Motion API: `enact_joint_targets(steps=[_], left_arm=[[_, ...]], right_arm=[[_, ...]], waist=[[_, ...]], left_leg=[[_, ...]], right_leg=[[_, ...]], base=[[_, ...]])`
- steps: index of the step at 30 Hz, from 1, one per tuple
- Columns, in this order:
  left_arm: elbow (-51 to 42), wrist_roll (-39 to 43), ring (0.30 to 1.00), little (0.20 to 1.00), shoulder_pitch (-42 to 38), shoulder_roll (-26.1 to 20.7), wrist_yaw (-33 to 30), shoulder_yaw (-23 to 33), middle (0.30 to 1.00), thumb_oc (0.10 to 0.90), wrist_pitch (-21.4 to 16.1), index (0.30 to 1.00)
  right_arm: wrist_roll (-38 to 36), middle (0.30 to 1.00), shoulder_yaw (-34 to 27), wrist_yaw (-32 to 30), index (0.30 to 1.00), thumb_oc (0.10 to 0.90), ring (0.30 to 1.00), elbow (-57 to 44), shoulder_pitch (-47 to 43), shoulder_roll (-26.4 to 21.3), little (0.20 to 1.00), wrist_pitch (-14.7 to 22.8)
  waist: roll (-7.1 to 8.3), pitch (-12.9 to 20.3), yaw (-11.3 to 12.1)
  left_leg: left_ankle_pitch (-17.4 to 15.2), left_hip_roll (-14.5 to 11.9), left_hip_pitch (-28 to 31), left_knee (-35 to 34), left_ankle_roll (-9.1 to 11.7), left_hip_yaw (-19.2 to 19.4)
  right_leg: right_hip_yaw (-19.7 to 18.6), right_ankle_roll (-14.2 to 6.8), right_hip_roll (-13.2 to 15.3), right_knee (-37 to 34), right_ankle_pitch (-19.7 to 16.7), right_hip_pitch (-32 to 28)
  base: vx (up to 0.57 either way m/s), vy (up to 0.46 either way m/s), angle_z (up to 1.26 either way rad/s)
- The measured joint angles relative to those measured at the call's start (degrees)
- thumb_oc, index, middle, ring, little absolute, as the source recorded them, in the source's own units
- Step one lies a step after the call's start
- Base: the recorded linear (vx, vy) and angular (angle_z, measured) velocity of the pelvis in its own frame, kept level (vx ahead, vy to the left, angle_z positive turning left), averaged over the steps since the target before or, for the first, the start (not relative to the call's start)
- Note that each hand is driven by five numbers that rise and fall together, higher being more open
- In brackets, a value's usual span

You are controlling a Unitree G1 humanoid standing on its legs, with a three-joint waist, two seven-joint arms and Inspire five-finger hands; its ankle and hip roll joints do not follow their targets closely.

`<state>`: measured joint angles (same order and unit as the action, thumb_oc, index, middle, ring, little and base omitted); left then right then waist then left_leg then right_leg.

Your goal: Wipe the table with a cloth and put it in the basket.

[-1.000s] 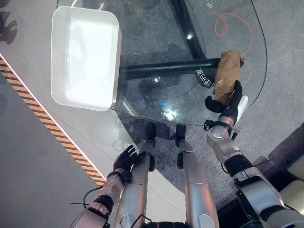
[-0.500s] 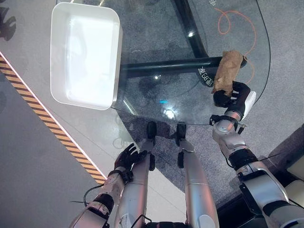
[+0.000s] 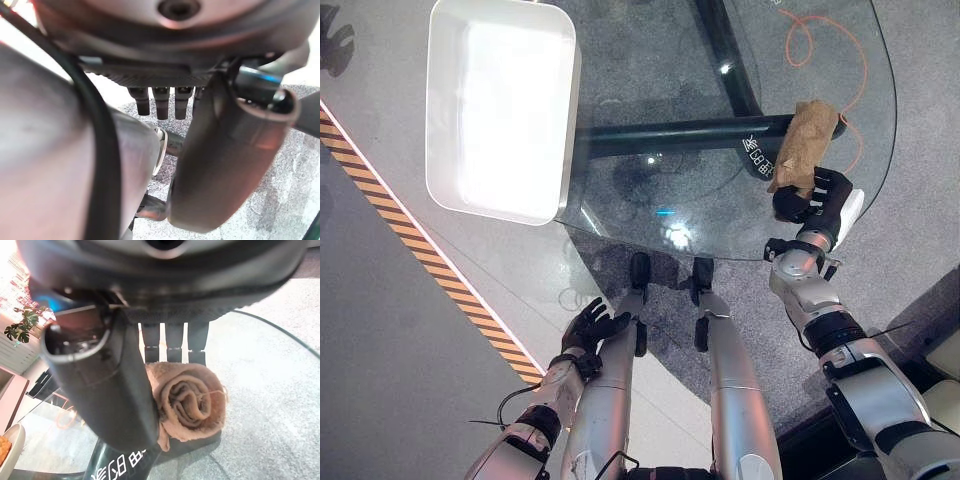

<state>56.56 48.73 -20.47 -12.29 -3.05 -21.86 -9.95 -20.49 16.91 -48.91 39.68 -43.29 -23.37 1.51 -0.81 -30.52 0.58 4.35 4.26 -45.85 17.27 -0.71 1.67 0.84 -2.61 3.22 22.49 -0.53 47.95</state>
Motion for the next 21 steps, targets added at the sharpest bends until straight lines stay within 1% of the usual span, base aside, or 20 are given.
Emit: enact_joint_targets(steps=[4, 10, 13, 16, 17, 18, 21], left_arm=[[-0.7, 0.1, 0.9, 0.9, 0.0, -0.1, -0.3, 0.0, 0.9, 0.8, 0.0, 0.9], [-1.4, 1.2, 0.9, 0.9, 0.0, 0.2, -1.2, 0.0, 0.9, 0.8, -0.1, 0.9], [-1.6, 1.3, 0.9, 0.9, 0.0, 0.1, -1.1, 0.0, 0.9, 0.8, -0.1, 0.9], [-1.6, 1.3, 0.9, 0.9, 0.1, 0.3, -1.1, 0.0, 0.9, 0.8, -0.2, 0.9], [-1.6, 1.3, 0.9, 0.9, 0.1, 0.5, -1.1, 0.0, 0.9, 0.8, -0.2, 0.9], [-1.6, 1.3, 0.9, 0.9, 0.1, 0.5, -1.1, 0.0, 0.9, 0.8, -0.3, 0.9], [-1.6, 1.3, 0.9, 0.9, 0.1, 0.6, -1.1, 0.0, 0.9, 0.8, -0.5, 0.9]], right_arm=[[-1.0, 0.3, -0.3, -0.3, 0.3, 0.1, 0.3, -0.5, 0.0, 0.1, 0.2, 1.3], [-1.6, 0.3, -0.3, -0.3, 0.3, 0.1, 0.3, -3.1, 0.0, 0.3, 0.2, 1.2], [-0.7, 0.3, -0.2, -0.2, 0.3, 0.1, 0.3, -5.7, 0.0, 0.4, 0.2, -0.2], [0.4, 0.3, 0.8, 0.7, 0.3, 0.1, 0.3, -8.8, 0.0, 0.7, 0.2, -2.3], [1.3, 0.3, 1.5, 1.7, 0.3, 0.1, 0.3, -9.3, 0.0, 0.7, 0.2, -2.4], [1.6, 0.3, 1.9, 1.9, 0.3, 0.1, 0.3, -9.5, -0.1, 0.7, 0.2, -2.5], [3.1, 0.3, 5.5, 4.9, 0.3, 0.1, 0.3, -11.8, -0.2, 1.6, 0.2, -3.5]], waist=[[-0.04, 0.0, 0.1], [-0.44, -0.1, 0.8], [-0.67, -0.1, 0.8], [-1.21, -0.2, 0.8], [-1.51, -0.2, 0.9], [-1.58, -0.2, 0.9], [-1.65, -0.1, 1.1]], left_leg=[[0.1, -0.1, -1.3, 0.8, 0.1, -0.5], [0.2, -0.1, -1.9, 0.8, 0.2, -0.5], [0.5, -0.3, -2.5, 0.6, 0.7, -0.6], [0.6, -0.4, -2.6, 0.6, 0.9, -0.6], [0.7, -0.5, -2.5, 0.5, 1.1, -0.7], [0.7, -0.5, -2.5, 0.5, 1.1, -0.7], [0.9, -0.7, -2.3, -0.1, 1.3, -0.8]], right_leg=[[0.4, 0.2, 0.0, 0.4, -0.1, 0.9], [0.3, 0.5, 0.0, 1.5, 0.0, 2.2], [0.4, 0.8, -0.1, 1.7, -0.1, 3.0], [0.5, 1.2, -0.3, 2.2, 0.1, 3.4], [0.6, 1.4, -0.4, 2.3, 0.1, 3.4], [0.6, 1.4, -0.4, 2.3, 0.2, 3.4], [0.7, 1.7, -0.7, 2.3, 0.3, 3.4]], base=[[0.0, 0.008, 0.03], [-0.01, 0.032, 0.0], [-0.01, 0.039, -0.01], [0.0, 0.043, 0.0], [0.01, 0.045, 0.02], [0.01, 0.047, 0.0], [0.01, 0.036, 0.01]])
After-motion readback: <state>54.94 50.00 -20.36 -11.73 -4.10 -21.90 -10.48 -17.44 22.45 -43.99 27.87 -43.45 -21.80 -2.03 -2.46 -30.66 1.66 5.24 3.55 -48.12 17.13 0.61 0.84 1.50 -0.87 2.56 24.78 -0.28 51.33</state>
